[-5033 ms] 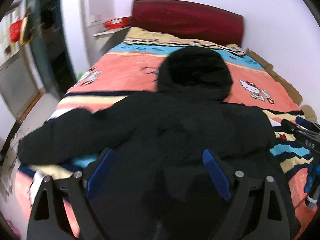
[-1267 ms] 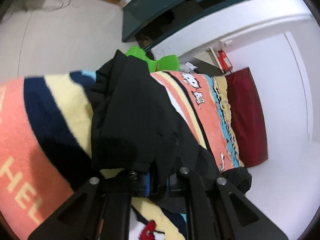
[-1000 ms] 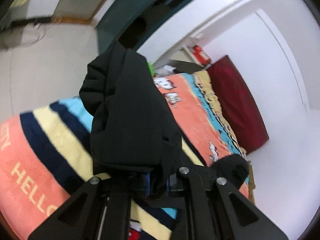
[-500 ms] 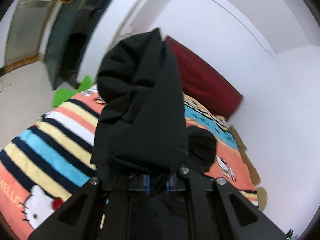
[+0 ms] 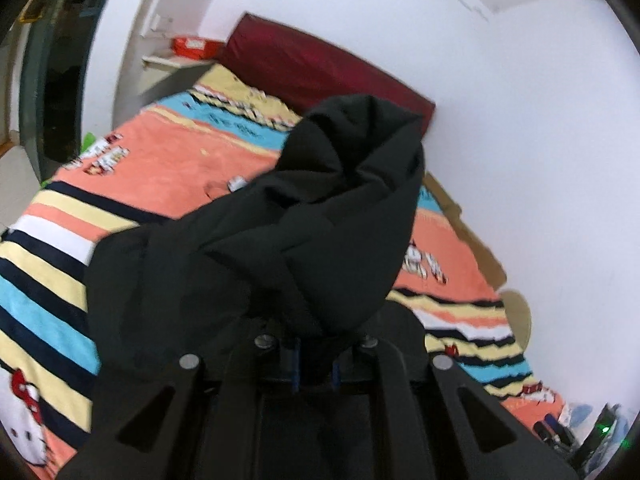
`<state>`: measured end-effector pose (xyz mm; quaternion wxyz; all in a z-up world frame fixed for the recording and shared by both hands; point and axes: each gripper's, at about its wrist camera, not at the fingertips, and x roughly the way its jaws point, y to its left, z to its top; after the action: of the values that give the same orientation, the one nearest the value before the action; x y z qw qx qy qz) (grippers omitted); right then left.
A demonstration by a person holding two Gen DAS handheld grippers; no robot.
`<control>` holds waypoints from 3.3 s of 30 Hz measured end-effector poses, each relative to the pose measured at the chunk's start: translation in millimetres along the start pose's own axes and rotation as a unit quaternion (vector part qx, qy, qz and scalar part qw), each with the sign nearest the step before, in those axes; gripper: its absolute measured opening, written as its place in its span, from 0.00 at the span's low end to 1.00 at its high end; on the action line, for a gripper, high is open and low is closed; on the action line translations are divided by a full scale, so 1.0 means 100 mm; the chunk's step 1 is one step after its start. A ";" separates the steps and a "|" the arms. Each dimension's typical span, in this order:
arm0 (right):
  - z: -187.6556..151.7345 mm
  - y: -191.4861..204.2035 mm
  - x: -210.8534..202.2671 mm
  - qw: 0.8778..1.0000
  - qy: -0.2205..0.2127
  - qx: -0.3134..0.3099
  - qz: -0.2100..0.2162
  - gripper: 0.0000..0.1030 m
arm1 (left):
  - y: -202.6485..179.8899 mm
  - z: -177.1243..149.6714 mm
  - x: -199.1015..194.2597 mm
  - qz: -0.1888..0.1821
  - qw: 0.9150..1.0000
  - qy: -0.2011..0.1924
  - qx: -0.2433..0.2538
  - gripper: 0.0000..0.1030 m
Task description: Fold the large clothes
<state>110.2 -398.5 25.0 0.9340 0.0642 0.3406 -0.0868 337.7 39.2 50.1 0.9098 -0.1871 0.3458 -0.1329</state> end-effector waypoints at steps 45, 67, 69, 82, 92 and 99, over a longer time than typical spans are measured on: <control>0.60 2.80 1.26 0.972 0.062 -0.175 0.145 0.81 | 1.12 -0.06 0.44 0.134 0.984 0.075 0.092 0.47; -0.06 2.64 2.07 0.950 0.165 -0.245 0.098 0.81 | 0.68 -0.92 1.32 0.151 0.955 0.150 0.207 0.47; 0.02 2.61 1.95 0.952 0.159 -0.241 0.105 0.80 | 0.65 -0.85 1.14 0.147 0.959 0.133 0.205 0.47; -0.12 2.49 2.23 0.952 0.160 -0.245 0.090 0.81 | 0.61 -1.15 1.23 0.184 0.951 0.133 0.209 0.48; -0.01 2.37 1.94 0.958 0.143 -0.229 0.101 0.81 | 0.36 -1.32 0.86 0.204 0.949 0.107 0.213 0.48; -0.15 2.26 2.21 0.956 0.180 -0.205 0.112 0.82 | 0.39 -1.42 0.97 0.210 0.946 0.106 0.222 0.49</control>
<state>314.4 -201.1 -115.7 0.8542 -0.0763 0.5039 0.1031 315.9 2.7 -120.6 0.8936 0.1115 0.4336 -0.0314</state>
